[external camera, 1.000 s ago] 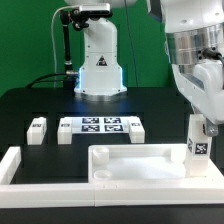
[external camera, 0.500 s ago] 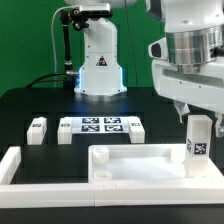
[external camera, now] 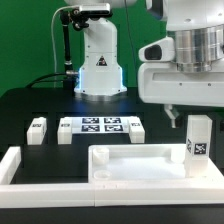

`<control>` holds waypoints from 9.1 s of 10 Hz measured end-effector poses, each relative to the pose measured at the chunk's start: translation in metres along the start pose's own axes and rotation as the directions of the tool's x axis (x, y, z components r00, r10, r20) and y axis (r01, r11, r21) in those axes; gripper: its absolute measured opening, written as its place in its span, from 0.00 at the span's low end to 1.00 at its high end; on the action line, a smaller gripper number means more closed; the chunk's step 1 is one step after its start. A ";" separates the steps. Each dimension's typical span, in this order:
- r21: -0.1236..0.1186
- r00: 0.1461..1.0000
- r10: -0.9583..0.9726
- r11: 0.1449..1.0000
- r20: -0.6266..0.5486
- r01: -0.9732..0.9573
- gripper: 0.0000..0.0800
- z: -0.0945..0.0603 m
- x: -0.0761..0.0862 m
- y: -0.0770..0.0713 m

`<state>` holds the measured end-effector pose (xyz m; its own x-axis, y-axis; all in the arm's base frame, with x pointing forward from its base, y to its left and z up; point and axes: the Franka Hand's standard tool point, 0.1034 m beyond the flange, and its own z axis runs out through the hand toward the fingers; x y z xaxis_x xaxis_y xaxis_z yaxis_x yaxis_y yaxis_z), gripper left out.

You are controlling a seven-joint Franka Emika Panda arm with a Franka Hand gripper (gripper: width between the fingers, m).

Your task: Assemble desk

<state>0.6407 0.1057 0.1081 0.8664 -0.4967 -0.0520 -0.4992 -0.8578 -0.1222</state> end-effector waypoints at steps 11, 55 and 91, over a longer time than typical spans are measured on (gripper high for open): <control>-0.010 0.980 0.196 0.980 -0.032 -0.196 0.37 0.005 0.005 -0.001; 0.095 0.871 0.488 0.866 0.056 -0.491 0.81 -0.001 -0.085 0.015; -0.055 0.561 -0.213 0.904 0.800 0.423 0.78 0.090 -0.153 0.173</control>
Offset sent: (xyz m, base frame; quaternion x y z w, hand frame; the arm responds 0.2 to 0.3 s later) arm 0.0000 0.0000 0.0000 0.0000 0.0000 -0.0650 0.9979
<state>0.4230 0.0454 0.0057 0.6051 0.0101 -0.7961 -0.0856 -0.9933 -0.0777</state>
